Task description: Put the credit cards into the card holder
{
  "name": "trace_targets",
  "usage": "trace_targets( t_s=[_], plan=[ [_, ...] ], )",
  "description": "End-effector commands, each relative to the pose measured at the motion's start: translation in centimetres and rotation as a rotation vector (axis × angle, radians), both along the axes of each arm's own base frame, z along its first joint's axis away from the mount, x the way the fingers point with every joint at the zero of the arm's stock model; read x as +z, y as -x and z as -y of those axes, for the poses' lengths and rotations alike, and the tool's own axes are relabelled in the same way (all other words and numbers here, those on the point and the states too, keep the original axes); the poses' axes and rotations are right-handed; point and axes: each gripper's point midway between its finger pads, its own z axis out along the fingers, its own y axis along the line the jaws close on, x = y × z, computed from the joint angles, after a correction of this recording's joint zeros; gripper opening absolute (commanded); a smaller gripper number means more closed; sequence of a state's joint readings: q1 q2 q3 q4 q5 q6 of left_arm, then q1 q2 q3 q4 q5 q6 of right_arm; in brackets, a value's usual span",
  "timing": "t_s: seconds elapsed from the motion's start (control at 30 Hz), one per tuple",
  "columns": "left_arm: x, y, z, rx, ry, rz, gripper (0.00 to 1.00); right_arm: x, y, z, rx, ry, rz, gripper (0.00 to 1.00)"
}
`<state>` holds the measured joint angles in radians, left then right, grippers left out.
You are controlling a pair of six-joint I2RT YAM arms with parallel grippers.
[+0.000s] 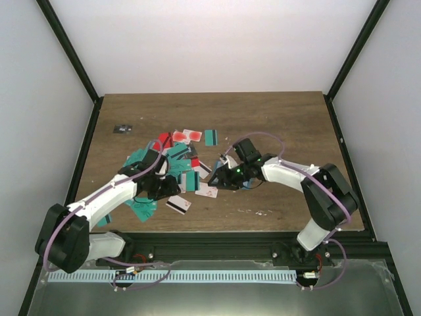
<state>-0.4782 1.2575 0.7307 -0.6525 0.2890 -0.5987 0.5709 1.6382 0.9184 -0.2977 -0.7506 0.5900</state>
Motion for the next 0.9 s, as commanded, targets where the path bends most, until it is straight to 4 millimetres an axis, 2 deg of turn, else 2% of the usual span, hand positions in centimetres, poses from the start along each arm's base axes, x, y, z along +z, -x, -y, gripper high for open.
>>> trace_targets(
  t_s=[0.0, 0.17, 0.33, 0.47, 0.7, 0.87],
  plan=[
    [-1.1, -0.3, -2.0, 0.093, -0.087, 0.003, 0.53, 1.2, 1.0, -1.4, 0.000, -0.006, 0.065, 0.52],
    [-1.0, -0.6, -3.9, 0.175, -0.145, 0.047, 0.57, 1.1, 2.4, -0.3, -0.033, 0.024, 0.095, 0.54],
    [-0.6, -0.8, -4.6, 0.197, -0.158, 0.079, 0.57, 0.9, 2.9, 1.5, -0.068, 0.078, 0.133, 0.57],
    [-0.3, -0.3, -4.0, 0.180, -0.116, 0.070, 0.57, 1.4, 2.5, 2.0, -0.098, 0.093, 0.168, 0.60],
    [-0.1, -0.7, -3.8, 0.230, -0.073, 0.092, 0.57, 4.0, 0.5, 1.7, -0.125, 0.088, 0.276, 0.64],
    [-0.4, -0.8, -2.8, 0.251, -0.010, 0.077, 0.56, 5.0, 0.9, 1.9, -0.067, 0.098, 0.304, 0.66]
  ],
)
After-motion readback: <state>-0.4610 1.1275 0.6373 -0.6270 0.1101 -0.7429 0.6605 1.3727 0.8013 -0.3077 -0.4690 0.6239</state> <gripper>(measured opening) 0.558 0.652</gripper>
